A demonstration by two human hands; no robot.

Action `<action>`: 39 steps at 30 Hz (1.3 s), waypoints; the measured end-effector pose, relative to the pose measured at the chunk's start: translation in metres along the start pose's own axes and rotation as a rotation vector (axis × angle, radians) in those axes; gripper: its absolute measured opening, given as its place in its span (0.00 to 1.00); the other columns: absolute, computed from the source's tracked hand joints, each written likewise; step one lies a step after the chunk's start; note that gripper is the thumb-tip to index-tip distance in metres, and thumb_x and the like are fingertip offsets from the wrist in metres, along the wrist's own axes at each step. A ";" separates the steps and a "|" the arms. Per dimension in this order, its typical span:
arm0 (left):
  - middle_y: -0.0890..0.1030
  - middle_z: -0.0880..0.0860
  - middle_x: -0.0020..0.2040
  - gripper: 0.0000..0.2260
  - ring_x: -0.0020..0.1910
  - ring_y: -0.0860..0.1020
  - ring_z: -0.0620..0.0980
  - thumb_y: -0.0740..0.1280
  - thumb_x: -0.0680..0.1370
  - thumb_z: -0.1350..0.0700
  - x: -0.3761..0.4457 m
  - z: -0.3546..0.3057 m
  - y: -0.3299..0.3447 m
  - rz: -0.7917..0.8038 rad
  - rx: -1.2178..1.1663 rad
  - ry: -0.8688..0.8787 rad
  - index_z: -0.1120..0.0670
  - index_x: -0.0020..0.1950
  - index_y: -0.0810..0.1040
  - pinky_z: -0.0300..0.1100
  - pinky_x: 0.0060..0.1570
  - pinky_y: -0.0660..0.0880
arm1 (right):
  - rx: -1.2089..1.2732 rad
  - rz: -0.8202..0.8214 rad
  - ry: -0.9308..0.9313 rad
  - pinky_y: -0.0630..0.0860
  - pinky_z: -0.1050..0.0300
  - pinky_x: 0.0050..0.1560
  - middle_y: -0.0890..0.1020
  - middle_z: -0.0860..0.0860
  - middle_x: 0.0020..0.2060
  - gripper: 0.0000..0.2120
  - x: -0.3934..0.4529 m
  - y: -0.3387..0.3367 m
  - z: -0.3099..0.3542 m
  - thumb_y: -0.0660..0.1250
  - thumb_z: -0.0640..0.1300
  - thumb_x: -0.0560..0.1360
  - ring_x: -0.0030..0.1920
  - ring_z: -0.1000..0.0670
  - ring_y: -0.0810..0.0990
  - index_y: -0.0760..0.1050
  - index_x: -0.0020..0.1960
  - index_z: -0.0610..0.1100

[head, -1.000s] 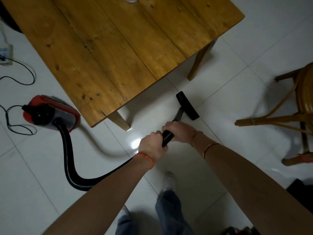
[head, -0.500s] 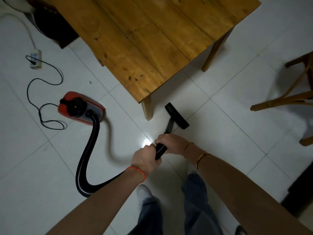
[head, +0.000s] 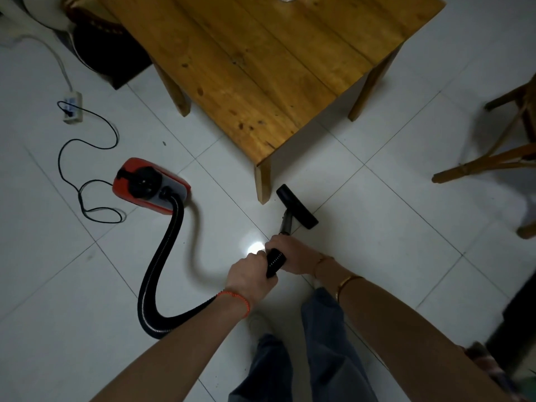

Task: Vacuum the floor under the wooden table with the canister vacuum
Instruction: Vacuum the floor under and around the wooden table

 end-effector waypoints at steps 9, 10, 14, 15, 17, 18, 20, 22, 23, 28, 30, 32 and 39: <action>0.79 0.55 0.50 0.13 0.47 0.80 0.55 0.63 0.77 0.50 0.087 -0.085 -0.031 -0.011 -0.045 0.023 0.57 0.56 0.73 0.42 0.40 0.71 | 0.024 -0.051 0.023 0.71 0.52 0.43 0.75 0.44 0.38 0.05 0.002 -0.086 -0.099 0.64 0.30 0.67 0.40 0.47 0.73 0.73 0.40 0.37; 0.79 0.55 0.50 0.13 0.47 0.80 0.55 0.63 0.77 0.50 0.099 -0.098 -0.036 -0.011 -0.051 0.023 0.57 0.56 0.73 0.42 0.40 0.72 | 0.020 -0.053 0.028 0.70 0.53 0.43 0.75 0.44 0.38 0.05 0.002 -0.100 -0.112 0.64 0.30 0.67 0.40 0.48 0.73 0.73 0.41 0.37; 0.80 0.55 0.50 0.12 0.47 0.80 0.56 0.63 0.76 0.51 0.150 -0.152 -0.055 -0.016 -0.061 0.026 0.57 0.55 0.73 0.43 0.41 0.73 | -0.014 -0.049 0.060 0.69 0.54 0.43 0.74 0.45 0.38 0.04 0.001 -0.158 -0.164 0.64 0.31 0.68 0.41 0.47 0.72 0.74 0.41 0.37; 0.80 0.55 0.50 0.12 0.47 0.80 0.56 0.63 0.77 0.51 0.163 -0.165 -0.059 -0.019 -0.060 0.028 0.57 0.55 0.73 0.43 0.41 0.73 | -0.029 -0.043 0.071 0.69 0.53 0.44 0.75 0.44 0.39 0.04 0.001 -0.171 -0.177 0.64 0.31 0.68 0.41 0.47 0.73 0.74 0.41 0.37; 0.80 0.55 0.50 0.12 0.48 0.80 0.57 0.62 0.77 0.51 0.188 -0.190 -0.068 -0.029 -0.058 0.035 0.57 0.56 0.72 0.43 0.41 0.72 | -0.045 -0.036 0.092 0.69 0.54 0.43 0.75 0.44 0.39 0.05 0.000 -0.197 -0.202 0.64 0.31 0.68 0.42 0.46 0.73 0.73 0.40 0.38; 0.80 0.55 0.50 0.12 0.48 0.80 0.57 0.62 0.77 0.52 0.199 -0.202 -0.072 -0.034 -0.059 0.041 0.57 0.56 0.72 0.43 0.40 0.71 | -0.046 -0.041 0.098 0.68 0.54 0.43 0.74 0.45 0.38 0.06 0.000 -0.210 -0.213 0.64 0.31 0.68 0.41 0.47 0.73 0.72 0.39 0.41; 0.80 0.56 0.50 0.11 0.48 0.80 0.57 0.62 0.76 0.52 0.220 -0.223 -0.080 -0.045 -0.061 0.055 0.57 0.55 0.72 0.42 0.39 0.70 | -0.044 -0.063 0.104 0.68 0.54 0.42 0.71 0.50 0.36 0.11 0.000 -0.232 -0.232 0.63 0.31 0.68 0.40 0.47 0.72 0.67 0.36 0.46; 0.79 0.56 0.50 0.11 0.47 0.80 0.57 0.61 0.76 0.53 0.236 -0.240 -0.086 -0.051 -0.053 0.070 0.57 0.55 0.72 0.42 0.38 0.69 | -0.058 -0.086 0.109 0.70 0.53 0.42 0.69 0.52 0.35 0.14 -0.002 -0.250 -0.248 0.63 0.30 0.67 0.39 0.48 0.72 0.66 0.36 0.48; 0.79 0.56 0.49 0.11 0.47 0.80 0.57 0.61 0.77 0.53 0.241 -0.247 -0.088 -0.052 -0.048 0.076 0.57 0.56 0.71 0.42 0.38 0.69 | -0.065 -0.093 0.114 0.70 0.53 0.42 0.70 0.52 0.35 0.14 -0.003 -0.257 -0.254 0.63 0.30 0.67 0.39 0.48 0.72 0.65 0.36 0.48; 0.80 0.55 0.49 0.11 0.46 0.80 0.57 0.62 0.77 0.52 0.251 -0.262 -0.098 -0.063 -0.023 0.088 0.57 0.56 0.71 0.42 0.38 0.69 | -0.047 -0.097 0.125 0.72 0.52 0.44 0.74 0.46 0.38 0.11 -0.005 -0.273 -0.264 0.62 0.30 0.67 0.41 0.46 0.74 0.69 0.38 0.46; 0.80 0.55 0.48 0.11 0.46 0.80 0.56 0.62 0.77 0.52 0.249 -0.261 -0.101 -0.066 -0.021 0.089 0.56 0.55 0.71 0.42 0.38 0.69 | -0.030 -0.096 0.118 0.72 0.52 0.44 0.75 0.45 0.39 0.10 -0.005 -0.275 -0.260 0.62 0.30 0.68 0.42 0.45 0.74 0.69 0.38 0.45; 0.80 0.55 0.48 0.12 0.46 0.80 0.56 0.62 0.77 0.51 0.244 -0.256 -0.104 -0.069 -0.009 0.081 0.56 0.55 0.71 0.42 0.39 0.70 | -0.023 -0.099 0.109 0.72 0.52 0.44 0.75 0.44 0.39 0.11 -0.004 -0.273 -0.253 0.62 0.29 0.67 0.42 0.45 0.74 0.70 0.39 0.44; 0.80 0.55 0.48 0.12 0.47 0.80 0.56 0.62 0.76 0.50 0.215 -0.228 -0.101 -0.059 0.021 0.068 0.56 0.55 0.71 0.44 0.43 0.74 | -0.006 -0.074 0.092 0.73 0.50 0.46 0.76 0.43 0.40 0.06 -0.005 -0.248 -0.216 0.63 0.31 0.66 0.43 0.44 0.75 0.73 0.41 0.39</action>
Point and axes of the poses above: each hand's wrist, its own x-axis towards the middle knuckle, its own y-axis out of the palm, z = x × y, the point moved 7 cm from there along x, towards the middle knuckle
